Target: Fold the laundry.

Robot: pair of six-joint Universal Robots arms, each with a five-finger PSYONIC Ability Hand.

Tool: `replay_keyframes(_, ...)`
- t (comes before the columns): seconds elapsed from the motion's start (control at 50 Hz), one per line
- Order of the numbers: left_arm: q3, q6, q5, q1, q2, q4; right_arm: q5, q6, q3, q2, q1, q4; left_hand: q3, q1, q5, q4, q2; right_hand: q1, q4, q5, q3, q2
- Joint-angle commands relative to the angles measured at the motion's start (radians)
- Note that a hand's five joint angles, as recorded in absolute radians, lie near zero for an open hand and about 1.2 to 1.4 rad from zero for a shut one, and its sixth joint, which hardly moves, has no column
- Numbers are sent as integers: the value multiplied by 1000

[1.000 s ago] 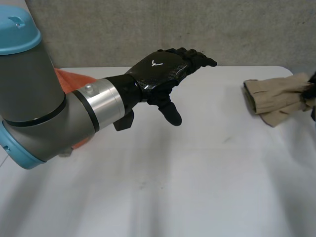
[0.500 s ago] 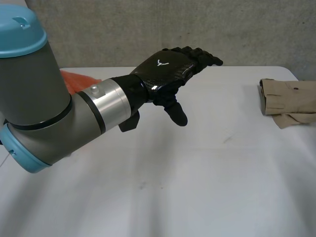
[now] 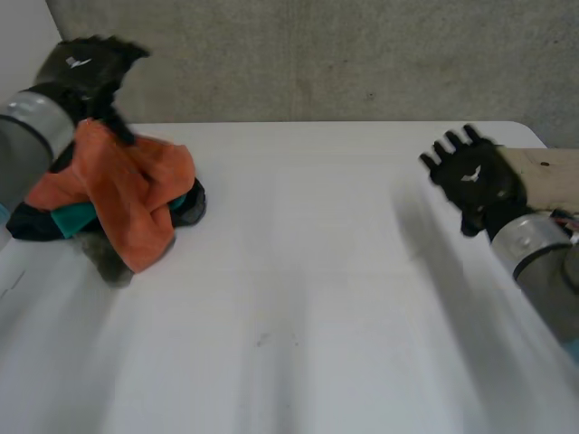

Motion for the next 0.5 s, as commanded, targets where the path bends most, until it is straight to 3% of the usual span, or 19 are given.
replay_keyframes(0.02, 99, 336, 4, 120, -262, 65, 8, 8, 49, 5, 22, 12, 151, 179, 124, 145, 142, -57, -41, -52, -40, -38)
replay_keyframes(0.1, 168, 415, 22, 131, -373, 63, 10, 10, 64, 11, 18, 12, 435, 463, 409, 429, 426, -57, -41, -52, -40, -38)
replay_keyframes(0.18, 179, 394, 47, 123, -376, 68, 10, 10, 72, 11, 7, 12, 1197, 1224, 1170, 1190, 1187, -57, -41, -52, -40, -38)
replay_keyframes(0.3, 156, 259, 36, 56, -266, 88, 37, 11, 77, 0, 2, 12, 1199, 1227, 1172, 1193, 1189, -57, -41, -52, -40, -38)
replay_keyframes(0.4, 67, -29, 36, -15, -71, 152, 73, 14, 77, -37, -8, 14, 1199, 1227, 1172, 1193, 1189, -57, -41, -52, -40, -38)
replay_keyframes(0.5, 30, -223, 39, -108, 75, 155, 106, 82, 69, -86, -22, 21, 1199, 1227, 1172, 1193, 1189, -57, -41, -52, -40, -38)
